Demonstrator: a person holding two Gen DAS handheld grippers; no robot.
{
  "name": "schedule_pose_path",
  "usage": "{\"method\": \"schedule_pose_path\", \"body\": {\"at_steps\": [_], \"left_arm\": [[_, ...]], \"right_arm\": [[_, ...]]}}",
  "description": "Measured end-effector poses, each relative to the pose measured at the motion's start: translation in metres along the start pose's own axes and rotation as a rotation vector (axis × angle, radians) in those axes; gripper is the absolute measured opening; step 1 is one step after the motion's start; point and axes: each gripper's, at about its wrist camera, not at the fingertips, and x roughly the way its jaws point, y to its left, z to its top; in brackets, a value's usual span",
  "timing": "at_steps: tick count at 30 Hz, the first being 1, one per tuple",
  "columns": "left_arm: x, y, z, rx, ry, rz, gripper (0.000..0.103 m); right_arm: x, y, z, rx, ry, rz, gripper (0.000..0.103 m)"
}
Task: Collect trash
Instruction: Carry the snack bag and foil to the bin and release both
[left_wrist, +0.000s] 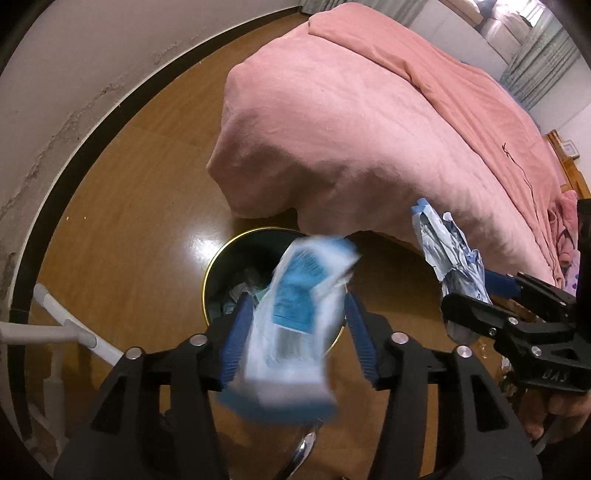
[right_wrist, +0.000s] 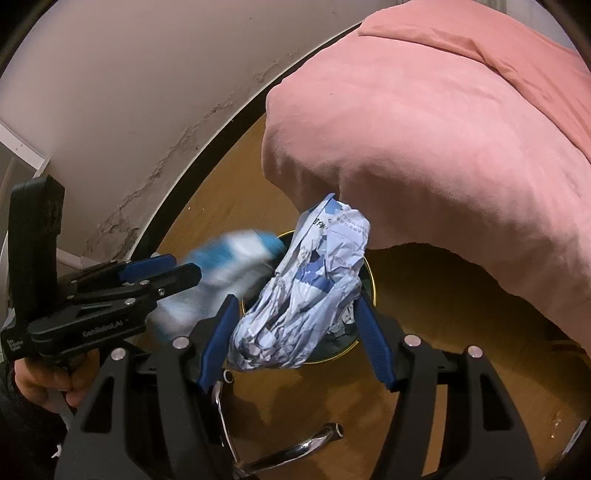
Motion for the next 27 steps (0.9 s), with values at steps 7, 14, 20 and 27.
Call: {"method": "schedule_pose_path", "body": {"at_steps": [7,14,20,27], "left_arm": [[-0.038,-0.007,0.0,0.031,-0.066,0.022,0.07],[-0.118,-0.013,-0.013,0.066,-0.182,0.034,0.082],[-0.191,-0.003,-0.031,0.055,-0.27,0.078,0.088],[-0.283,0.045,-0.086,-0.017,-0.372,0.138,0.089]], "right_arm": [[0.009,0.007,0.0,-0.009,0.024,0.007,0.063],[0.032,0.032,0.001,-0.049,0.069,0.003,0.064],[0.035,0.056,0.01,-0.071,0.066,-0.039,0.074],[-0.007,0.125,0.023,-0.166,-0.008,-0.037,0.075]]}}
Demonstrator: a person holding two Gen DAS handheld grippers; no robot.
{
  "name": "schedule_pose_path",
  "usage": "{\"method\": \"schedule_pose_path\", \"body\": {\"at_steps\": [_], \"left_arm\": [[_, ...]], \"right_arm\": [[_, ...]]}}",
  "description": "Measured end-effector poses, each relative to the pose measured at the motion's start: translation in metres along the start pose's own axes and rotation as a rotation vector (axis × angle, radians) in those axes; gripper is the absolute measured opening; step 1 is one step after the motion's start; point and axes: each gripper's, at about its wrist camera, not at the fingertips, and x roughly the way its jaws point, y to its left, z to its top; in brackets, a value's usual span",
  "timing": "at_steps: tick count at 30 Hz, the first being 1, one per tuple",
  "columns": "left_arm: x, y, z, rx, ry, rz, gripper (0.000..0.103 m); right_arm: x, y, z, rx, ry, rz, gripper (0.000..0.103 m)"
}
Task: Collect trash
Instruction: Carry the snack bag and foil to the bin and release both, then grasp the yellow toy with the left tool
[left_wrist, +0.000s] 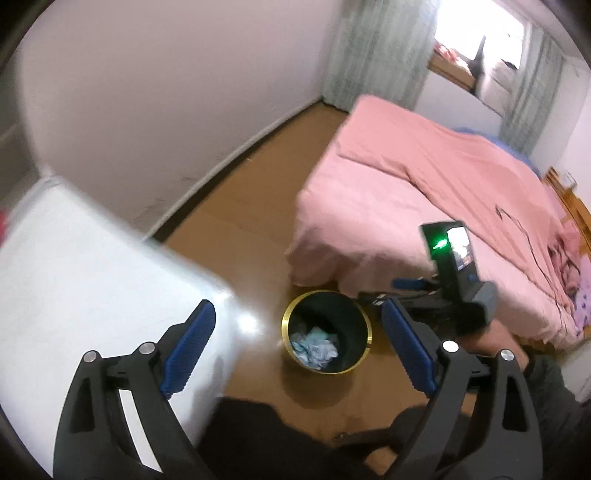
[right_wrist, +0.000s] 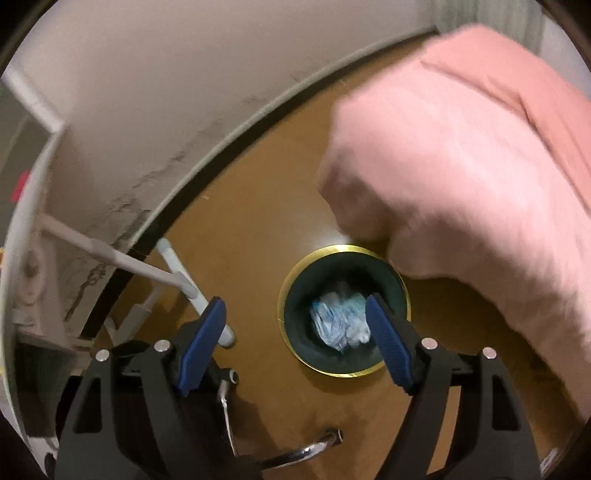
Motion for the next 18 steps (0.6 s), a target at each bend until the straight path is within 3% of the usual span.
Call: {"method": "schedule_pose_path", "body": {"at_steps": [4,8,10,14,15,18], "left_arm": [[-0.063,0.058,-0.026,-0.09,-0.055,0.094,0.089],[-0.131,0.125,-0.066,-0.176,-0.089,0.243,0.089],[-0.157,0.152,-0.085,-0.207,-0.086,0.318,0.089],[-0.21,0.21,-0.135,-0.296,-0.051,0.375,0.089],[-0.224,0.226,-0.152,-0.316,-0.027,0.433,0.089],[-0.246,0.252,-0.184,-0.323,0.024,0.511,0.089]], "right_arm": [[-0.04,0.08,0.015,-0.113,-0.08,0.063,0.075],[-0.064,0.181,0.021,-0.269,-0.121,0.17,0.075],[-0.067,0.235,0.019,-0.354,-0.116,0.227,0.075],[-0.062,0.342,0.003,-0.539,-0.078,0.302,0.075],[-0.06,0.362,-0.002,-0.572,-0.062,0.316,0.075],[-0.059,0.423,-0.027,-0.672,-0.006,0.363,0.075]]}}
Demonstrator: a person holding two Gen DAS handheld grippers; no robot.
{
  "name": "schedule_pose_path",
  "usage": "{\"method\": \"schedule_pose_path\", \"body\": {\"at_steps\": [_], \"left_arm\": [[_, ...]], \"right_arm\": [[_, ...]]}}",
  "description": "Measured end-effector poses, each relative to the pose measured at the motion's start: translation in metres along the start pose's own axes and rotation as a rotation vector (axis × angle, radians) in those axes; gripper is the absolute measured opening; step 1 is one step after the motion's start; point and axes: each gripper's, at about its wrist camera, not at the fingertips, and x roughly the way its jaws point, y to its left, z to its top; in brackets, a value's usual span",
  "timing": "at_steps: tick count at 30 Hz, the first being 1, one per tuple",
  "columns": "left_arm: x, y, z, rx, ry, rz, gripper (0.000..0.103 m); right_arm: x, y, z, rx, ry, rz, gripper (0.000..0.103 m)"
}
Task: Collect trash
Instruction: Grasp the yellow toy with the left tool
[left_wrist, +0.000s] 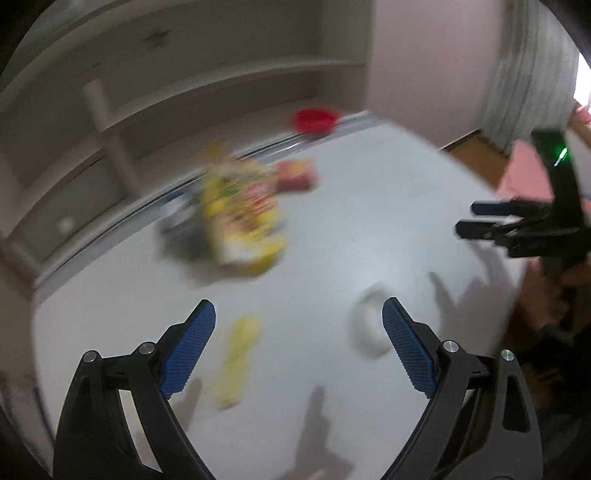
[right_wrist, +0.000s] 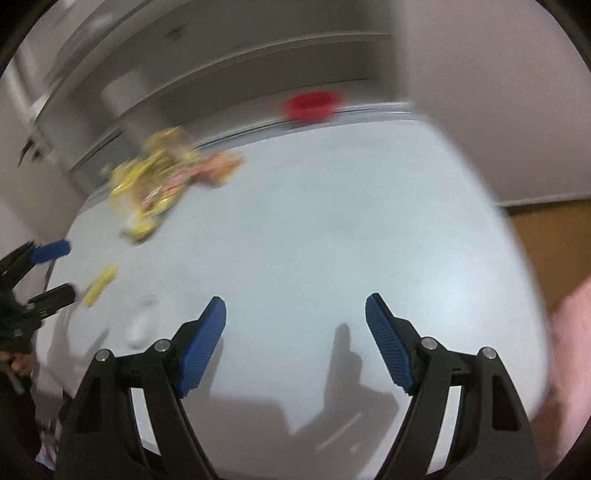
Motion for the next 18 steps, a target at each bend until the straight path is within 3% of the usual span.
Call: {"method": "schedule_pose_path", "body": {"at_steps": [3,8,14,18], "left_arm": [[0.0,0.02,-0.023,0.029,0.022,0.015,0.089],[0.015,0.034,-0.043,0.032,0.047,0.014,0.085],[0.034,0.038,-0.045,0.001,0.071,-0.028,0.056],[0.041,0.038,-0.046,0.031,0.081,-0.026,0.027]], "right_arm": [[0.016,0.052,-0.001,-0.073,0.059,0.059,0.076],[0.032,0.103,-0.014,-0.145,0.103,0.053,0.076],[0.039,0.132,-0.029,-0.209,0.117,-0.019,0.076],[0.037,0.136,-0.032,-0.207,0.115,-0.041,0.076]]}}
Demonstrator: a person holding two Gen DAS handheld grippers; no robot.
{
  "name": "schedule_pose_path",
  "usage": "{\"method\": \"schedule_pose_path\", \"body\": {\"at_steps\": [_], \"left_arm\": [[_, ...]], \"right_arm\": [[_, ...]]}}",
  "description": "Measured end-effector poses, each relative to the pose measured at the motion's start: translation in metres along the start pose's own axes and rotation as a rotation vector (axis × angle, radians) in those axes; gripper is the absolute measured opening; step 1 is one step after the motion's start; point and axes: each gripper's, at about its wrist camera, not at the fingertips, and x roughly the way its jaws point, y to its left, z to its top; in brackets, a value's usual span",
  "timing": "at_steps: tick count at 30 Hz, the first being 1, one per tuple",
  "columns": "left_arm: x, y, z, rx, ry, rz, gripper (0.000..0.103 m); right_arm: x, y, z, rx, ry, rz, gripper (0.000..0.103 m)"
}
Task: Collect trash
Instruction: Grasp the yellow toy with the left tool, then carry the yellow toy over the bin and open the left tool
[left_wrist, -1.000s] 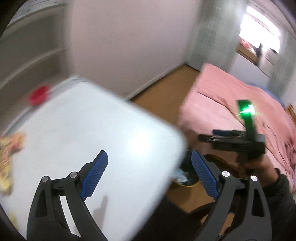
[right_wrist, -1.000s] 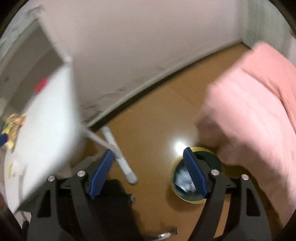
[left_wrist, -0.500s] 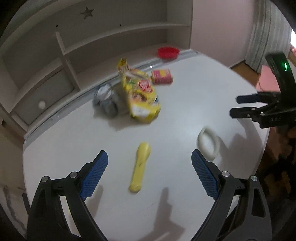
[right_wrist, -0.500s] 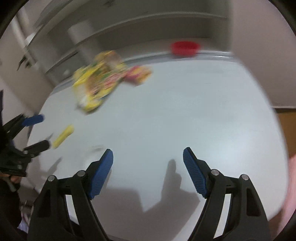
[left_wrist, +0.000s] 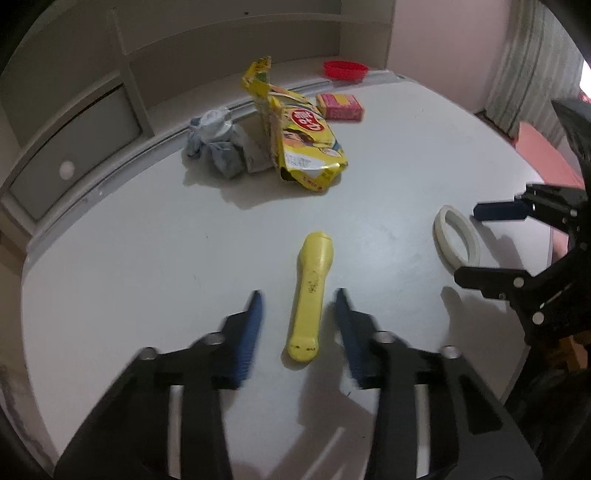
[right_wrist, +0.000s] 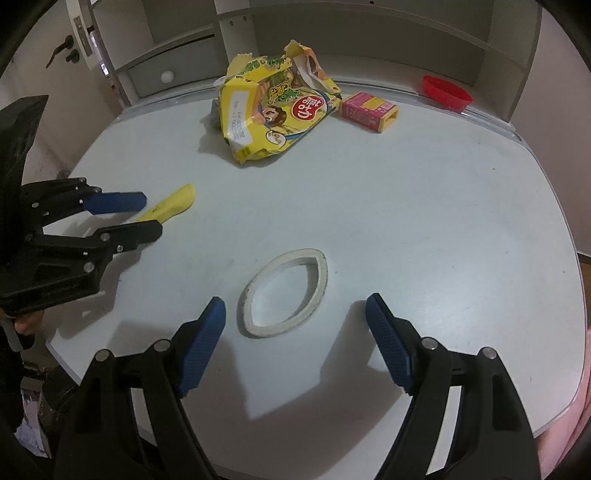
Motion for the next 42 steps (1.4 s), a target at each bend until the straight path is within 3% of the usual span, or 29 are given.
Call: {"method": "schedule_pose_path", "body": {"at_steps": [1,2,6,8,9,15,21,29,35,42], "left_arm": [[0.0,-0.001,0.0,0.011,0.001,0.006,0.016],[-0.001,-0.002,0.0,0.017,0.003,0.005,0.012],[0.0,-0.009,0.0,0.038,0.002,0.018,0.012],[-0.001,-0.008,0.001,0.027,-0.003,0.012,0.012],[-0.002,-0.009,0.002,0.022,-0.008,0.015,0.012],[-0.011,-0.022,0.013,0.002,-0.032,0.007,0.012],[-0.011,-0.063,0.04,0.049,-0.061,-0.048,0.012],[0.009,-0.177,0.095,0.172,-0.098,-0.246,0.012],[0.02,-0.297,0.124,0.325,-0.113,-0.425,0.012],[0.049,-0.433,0.131,0.479,-0.054,-0.62,0.012]], "right_arm": [[0.0,0.001,0.0,0.0,0.003,-0.006,0.076],[0.001,0.002,0.001,-0.004,0.004,-0.016,0.076],[0.005,0.009,0.002,-0.035,0.014,-0.058,0.075],[0.006,0.012,0.005,-0.041,0.002,-0.051,0.058],[0.004,0.013,0.004,-0.044,-0.005,-0.048,0.044],[-0.004,-0.002,0.002,-0.014,-0.033,-0.035,0.043],[-0.036,-0.055,-0.015,0.095,-0.106,-0.059,0.043],[-0.092,-0.178,-0.093,0.35,-0.182,-0.166,0.043],[-0.132,-0.279,-0.175,0.581,-0.207,-0.29,0.043],[-0.137,-0.362,-0.27,0.802,-0.144,-0.354,0.043]]}}
